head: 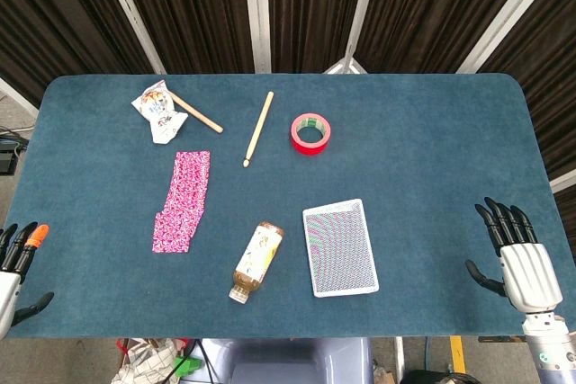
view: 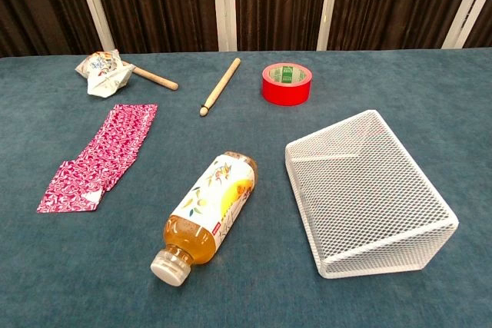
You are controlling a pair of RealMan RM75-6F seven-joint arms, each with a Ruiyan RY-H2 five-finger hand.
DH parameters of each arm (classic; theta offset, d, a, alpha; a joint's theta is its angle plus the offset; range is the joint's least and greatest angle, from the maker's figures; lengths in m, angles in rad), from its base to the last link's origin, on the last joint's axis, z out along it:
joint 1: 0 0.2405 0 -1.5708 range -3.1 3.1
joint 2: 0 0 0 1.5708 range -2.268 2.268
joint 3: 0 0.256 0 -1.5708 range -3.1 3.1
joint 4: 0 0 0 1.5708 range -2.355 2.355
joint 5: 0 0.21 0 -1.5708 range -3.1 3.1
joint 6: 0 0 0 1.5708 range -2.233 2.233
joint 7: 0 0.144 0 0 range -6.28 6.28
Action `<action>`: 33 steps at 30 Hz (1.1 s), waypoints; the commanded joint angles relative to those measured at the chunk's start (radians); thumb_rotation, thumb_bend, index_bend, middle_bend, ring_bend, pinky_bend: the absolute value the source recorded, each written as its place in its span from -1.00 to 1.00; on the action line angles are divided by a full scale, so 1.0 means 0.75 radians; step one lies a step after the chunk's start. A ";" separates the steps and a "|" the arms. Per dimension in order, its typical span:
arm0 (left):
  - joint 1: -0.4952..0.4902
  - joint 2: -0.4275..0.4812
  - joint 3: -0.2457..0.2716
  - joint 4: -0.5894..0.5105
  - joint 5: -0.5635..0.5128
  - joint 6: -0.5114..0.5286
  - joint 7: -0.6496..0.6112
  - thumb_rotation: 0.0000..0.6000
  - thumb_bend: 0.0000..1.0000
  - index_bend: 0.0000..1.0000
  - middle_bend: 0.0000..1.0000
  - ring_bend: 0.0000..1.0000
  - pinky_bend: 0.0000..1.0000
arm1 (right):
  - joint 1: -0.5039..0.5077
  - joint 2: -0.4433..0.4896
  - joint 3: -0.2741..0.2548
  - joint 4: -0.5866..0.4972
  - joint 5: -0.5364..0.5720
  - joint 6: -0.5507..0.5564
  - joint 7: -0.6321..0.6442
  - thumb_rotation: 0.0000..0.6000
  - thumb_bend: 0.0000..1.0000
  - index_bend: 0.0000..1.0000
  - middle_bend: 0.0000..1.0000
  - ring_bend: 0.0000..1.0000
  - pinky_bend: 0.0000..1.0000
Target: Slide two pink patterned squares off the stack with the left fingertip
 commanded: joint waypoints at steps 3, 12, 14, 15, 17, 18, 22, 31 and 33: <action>0.004 0.002 0.004 0.001 0.010 0.009 -0.004 1.00 -0.66 -0.80 -0.88 -1.00 -0.88 | -0.002 0.003 -0.001 -0.001 -0.002 0.002 0.002 1.00 -0.38 -1.00 -0.92 -0.89 -0.88; -0.007 -0.007 0.004 0.010 0.022 -0.005 0.002 1.00 -0.63 -0.80 -0.84 -1.00 -0.87 | -0.002 0.004 -0.003 0.000 -0.001 0.000 0.001 1.00 -0.38 -1.00 -0.92 -0.89 -0.88; -0.012 -0.009 0.008 0.014 0.027 -0.016 0.006 1.00 -0.63 -0.80 -0.83 -1.00 -0.87 | -0.002 0.004 -0.003 -0.001 -0.001 -0.001 0.001 1.00 -0.38 -1.00 -0.92 -0.89 -0.88; -0.017 -0.009 0.012 0.015 0.033 -0.025 0.005 1.00 -0.63 -0.80 -0.82 -1.00 -0.87 | -0.003 0.004 -0.003 -0.001 -0.001 0.000 0.002 1.00 -0.38 -1.00 -0.92 -0.89 -0.88; -0.021 -0.008 0.017 0.013 0.040 -0.034 0.000 1.00 -0.63 -0.80 -0.79 -1.00 -0.86 | -0.004 0.006 -0.005 -0.001 -0.003 0.001 0.002 1.00 -0.38 -1.00 -0.92 -0.89 -0.88; -0.024 -0.007 0.019 0.012 0.045 -0.037 -0.003 1.00 -0.63 -0.81 -0.77 -0.98 -0.85 | -0.005 0.007 -0.005 -0.001 -0.004 0.002 0.004 1.00 -0.38 -1.00 -0.92 -0.89 -0.88; -0.036 -0.015 0.021 0.022 0.068 -0.048 0.007 1.00 -0.60 -0.81 -0.64 -0.88 -0.80 | -0.007 0.010 -0.006 -0.001 -0.002 0.003 0.012 1.00 -0.38 -1.00 -0.92 -0.89 -0.88; -0.135 -0.051 -0.004 0.049 0.067 -0.182 0.003 1.00 -0.32 -0.79 0.16 -0.16 -0.34 | 0.000 0.010 -0.010 -0.001 0.002 -0.019 0.008 1.00 -0.38 -1.00 -0.92 -0.89 -0.88; -0.170 -0.057 -0.011 0.045 0.062 -0.234 0.006 1.00 -0.19 -0.78 0.39 0.05 -0.15 | 0.000 0.009 -0.012 0.001 0.003 -0.023 0.006 1.00 -0.38 -1.00 -0.92 -0.89 -0.88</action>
